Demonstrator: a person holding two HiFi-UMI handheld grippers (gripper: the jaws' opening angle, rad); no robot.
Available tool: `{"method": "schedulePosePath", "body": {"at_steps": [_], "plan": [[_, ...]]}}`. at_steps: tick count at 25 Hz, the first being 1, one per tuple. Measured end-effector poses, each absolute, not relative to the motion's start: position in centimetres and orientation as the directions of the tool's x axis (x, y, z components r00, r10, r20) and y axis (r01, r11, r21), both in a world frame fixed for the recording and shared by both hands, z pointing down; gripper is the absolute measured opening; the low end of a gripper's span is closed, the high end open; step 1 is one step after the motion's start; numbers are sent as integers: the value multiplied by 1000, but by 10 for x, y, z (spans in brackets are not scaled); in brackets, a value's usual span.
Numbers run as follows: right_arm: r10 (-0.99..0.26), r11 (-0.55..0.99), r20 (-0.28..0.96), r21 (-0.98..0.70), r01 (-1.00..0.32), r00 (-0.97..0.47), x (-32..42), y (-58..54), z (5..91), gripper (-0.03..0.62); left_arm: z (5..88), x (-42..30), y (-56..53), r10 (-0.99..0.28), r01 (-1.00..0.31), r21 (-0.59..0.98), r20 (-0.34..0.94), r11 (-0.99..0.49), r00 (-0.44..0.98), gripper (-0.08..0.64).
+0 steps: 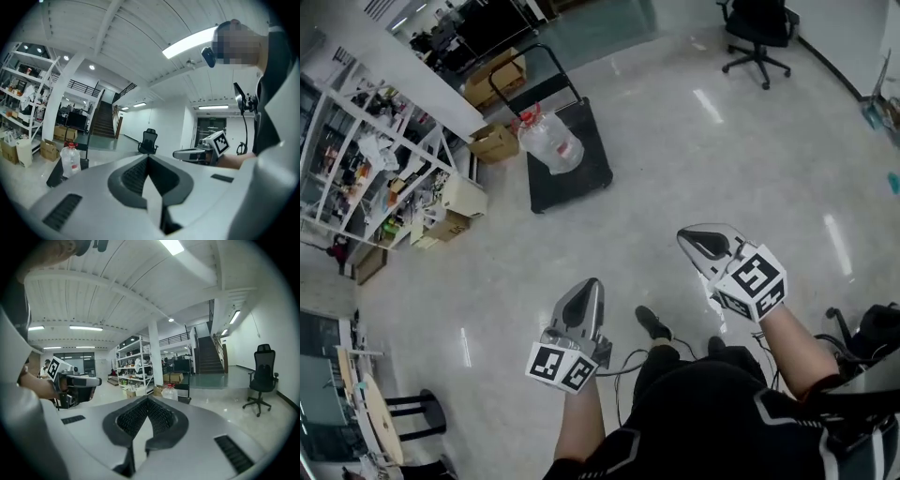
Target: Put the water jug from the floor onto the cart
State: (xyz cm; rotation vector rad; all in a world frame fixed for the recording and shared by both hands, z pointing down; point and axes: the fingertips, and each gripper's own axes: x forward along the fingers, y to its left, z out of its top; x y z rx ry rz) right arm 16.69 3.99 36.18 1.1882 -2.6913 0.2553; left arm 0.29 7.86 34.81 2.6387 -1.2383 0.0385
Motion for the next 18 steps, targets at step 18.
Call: {"method": "schedulePosePath", "body": {"at_steps": [18], "plan": [[-776, 594, 209, -75, -801, -596, 123, 253, 365, 2, 339, -31, 308, -687, -689, 120, 66, -715, 724, -9]]}}
